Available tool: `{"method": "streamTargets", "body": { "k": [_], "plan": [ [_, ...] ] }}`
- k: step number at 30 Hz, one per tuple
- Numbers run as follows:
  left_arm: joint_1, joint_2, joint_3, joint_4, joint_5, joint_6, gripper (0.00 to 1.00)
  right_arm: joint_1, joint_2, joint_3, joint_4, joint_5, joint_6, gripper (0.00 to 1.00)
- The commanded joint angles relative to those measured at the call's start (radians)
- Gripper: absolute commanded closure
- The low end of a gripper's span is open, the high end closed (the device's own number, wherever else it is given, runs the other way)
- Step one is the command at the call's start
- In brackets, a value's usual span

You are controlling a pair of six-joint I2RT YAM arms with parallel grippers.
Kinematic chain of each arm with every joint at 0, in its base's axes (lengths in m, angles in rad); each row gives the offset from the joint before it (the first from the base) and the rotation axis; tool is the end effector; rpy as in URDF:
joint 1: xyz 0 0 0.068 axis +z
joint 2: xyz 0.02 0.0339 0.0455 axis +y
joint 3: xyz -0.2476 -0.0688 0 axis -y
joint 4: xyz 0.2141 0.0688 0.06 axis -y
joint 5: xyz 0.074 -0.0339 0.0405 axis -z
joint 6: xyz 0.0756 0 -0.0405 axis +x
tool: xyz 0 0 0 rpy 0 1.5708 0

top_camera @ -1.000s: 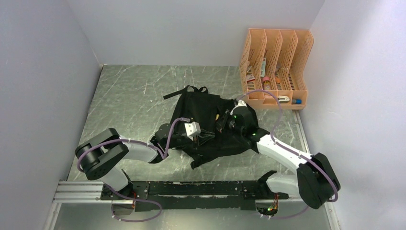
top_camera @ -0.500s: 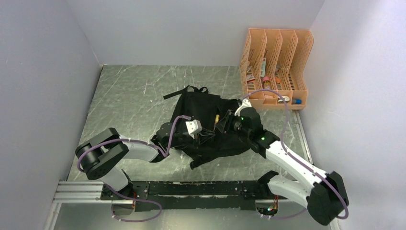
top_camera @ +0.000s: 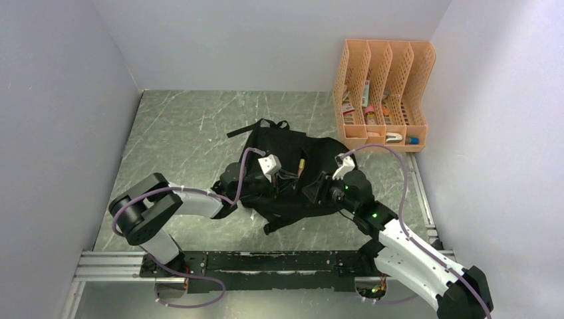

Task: Pack the student bag
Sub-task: Zip the student bag at the center of the board.

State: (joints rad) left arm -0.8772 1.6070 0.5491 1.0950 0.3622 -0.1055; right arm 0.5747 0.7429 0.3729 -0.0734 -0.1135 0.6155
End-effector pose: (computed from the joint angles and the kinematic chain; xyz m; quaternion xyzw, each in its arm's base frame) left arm 0.1909 -0.2716 0.2092 0.3770 0.5835 -0.4444 0.5656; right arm 0.1579 0.1124 0.1955 -0.0131 0.8444 0.3388 0.4149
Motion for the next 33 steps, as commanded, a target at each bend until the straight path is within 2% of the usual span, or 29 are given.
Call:
{"method": "streamTargets", "body": {
  "k": [1,8,12,21,22,26,30,33],
  "plan": [
    [0.029,-0.019,0.046,-0.021,-0.017,-0.015,0.95,0.051,-0.027,-0.029,0.159,0.008,-0.085,0.54],
    [0.050,-0.032,0.082,-0.084,0.000,-0.005,0.95,0.189,0.027,-0.042,0.305,0.197,-0.242,0.57],
    [0.057,-0.028,0.103,-0.109,0.012,-0.002,0.95,0.262,0.076,-0.024,0.303,0.304,-0.293,0.57],
    [0.064,-0.021,0.126,-0.128,0.032,0.001,0.95,0.301,0.171,-0.002,0.319,0.373,-0.317,0.57],
    [0.065,-0.019,0.129,-0.130,0.036,0.000,0.95,0.304,0.179,-0.002,0.332,0.373,-0.322,0.59],
    [0.065,-0.013,0.143,-0.142,0.042,-0.001,0.95,0.305,0.214,0.008,0.376,0.333,-0.336,0.83],
    [0.067,-0.005,0.169,-0.175,0.037,0.005,0.95,0.305,0.215,0.007,0.363,0.288,-0.332,1.00],
    [0.073,0.013,0.214,-0.221,0.033,0.014,0.95,0.305,0.182,-0.004,0.337,0.265,-0.338,1.00]
  ]
}}
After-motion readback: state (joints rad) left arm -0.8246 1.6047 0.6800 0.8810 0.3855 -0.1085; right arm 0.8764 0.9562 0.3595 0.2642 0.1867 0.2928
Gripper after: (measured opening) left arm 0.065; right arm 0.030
